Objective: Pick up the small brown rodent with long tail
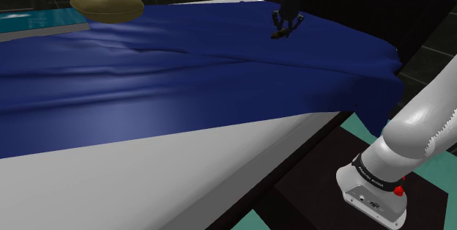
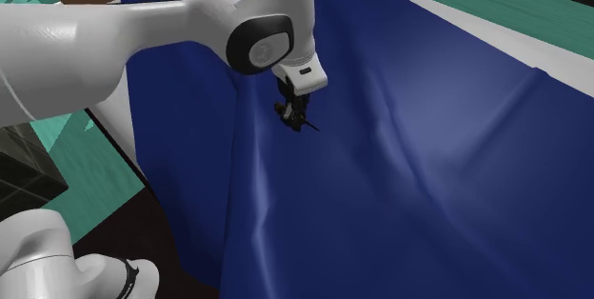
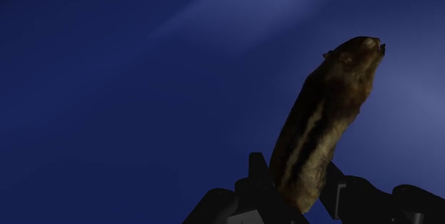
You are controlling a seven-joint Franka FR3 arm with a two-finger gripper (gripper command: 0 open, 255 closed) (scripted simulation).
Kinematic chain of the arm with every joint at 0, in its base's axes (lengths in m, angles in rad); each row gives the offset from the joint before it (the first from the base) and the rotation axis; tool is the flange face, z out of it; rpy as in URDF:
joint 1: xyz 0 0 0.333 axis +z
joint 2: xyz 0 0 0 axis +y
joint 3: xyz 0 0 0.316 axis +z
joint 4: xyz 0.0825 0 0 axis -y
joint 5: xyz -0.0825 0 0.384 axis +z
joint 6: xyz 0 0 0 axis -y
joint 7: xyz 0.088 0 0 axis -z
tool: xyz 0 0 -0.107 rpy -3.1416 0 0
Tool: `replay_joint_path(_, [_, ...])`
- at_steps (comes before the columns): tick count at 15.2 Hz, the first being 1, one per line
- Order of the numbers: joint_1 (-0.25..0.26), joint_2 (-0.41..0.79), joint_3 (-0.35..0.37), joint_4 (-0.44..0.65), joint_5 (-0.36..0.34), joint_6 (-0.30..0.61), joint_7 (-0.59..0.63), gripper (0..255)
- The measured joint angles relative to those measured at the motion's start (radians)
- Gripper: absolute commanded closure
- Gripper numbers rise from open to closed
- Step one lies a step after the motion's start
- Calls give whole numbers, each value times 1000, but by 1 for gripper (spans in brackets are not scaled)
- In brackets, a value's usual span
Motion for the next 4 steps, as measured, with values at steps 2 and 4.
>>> replay_joint_path(2, [1, -4, 1, 21, 1, -25, -1, 255])
replay_joint_path(4, [1, -2, 0, 47, 2, -49, -4, 255])
